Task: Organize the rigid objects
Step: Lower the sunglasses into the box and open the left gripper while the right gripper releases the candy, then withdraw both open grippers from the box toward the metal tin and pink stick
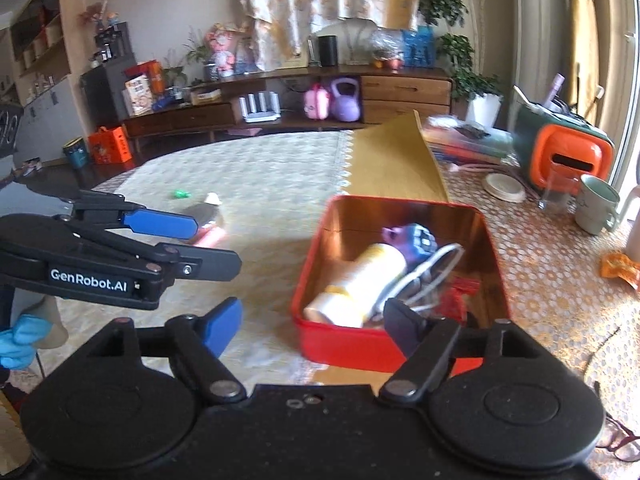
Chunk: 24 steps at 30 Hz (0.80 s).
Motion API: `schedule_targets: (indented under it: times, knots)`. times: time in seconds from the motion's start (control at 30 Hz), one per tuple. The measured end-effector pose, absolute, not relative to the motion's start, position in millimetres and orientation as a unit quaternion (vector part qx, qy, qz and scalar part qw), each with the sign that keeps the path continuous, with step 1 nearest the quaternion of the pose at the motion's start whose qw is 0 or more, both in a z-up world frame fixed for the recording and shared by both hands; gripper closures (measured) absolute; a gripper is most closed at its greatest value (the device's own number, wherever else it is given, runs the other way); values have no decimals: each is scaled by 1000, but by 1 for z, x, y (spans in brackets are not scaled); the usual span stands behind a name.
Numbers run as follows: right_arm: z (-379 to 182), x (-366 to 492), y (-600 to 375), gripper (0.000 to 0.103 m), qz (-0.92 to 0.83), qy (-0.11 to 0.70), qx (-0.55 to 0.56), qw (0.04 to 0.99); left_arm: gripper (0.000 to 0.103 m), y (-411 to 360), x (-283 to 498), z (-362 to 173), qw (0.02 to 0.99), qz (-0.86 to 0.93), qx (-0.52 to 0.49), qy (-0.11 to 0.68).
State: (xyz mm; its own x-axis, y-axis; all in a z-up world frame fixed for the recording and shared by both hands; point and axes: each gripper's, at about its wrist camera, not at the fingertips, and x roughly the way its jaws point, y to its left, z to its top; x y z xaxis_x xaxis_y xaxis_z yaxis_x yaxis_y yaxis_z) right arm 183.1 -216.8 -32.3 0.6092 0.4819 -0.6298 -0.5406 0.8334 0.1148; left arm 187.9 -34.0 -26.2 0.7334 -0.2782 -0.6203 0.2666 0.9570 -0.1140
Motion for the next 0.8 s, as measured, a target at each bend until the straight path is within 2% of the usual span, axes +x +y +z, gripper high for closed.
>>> schedule_targets:
  times: [0.17, 0.3, 0.47, 0.8]
  knots:
    - [-30, 178, -198, 15, 305, 334, -42, 891, 36, -4, 176, -27, 935, -128, -19, 331]
    - [-31, 175, -181, 11, 318, 332, -43, 887, 27, 19, 170, -28, 938, -112, -24, 326]
    - [-31, 174, -161, 6, 330, 330, -45, 883, 27, 43, 168, -30, 943, -83, -29, 322]
    - [-40, 189, -121, 3, 347, 331, -47, 876, 19, 72, 182, -37, 946, -57, -23, 319]
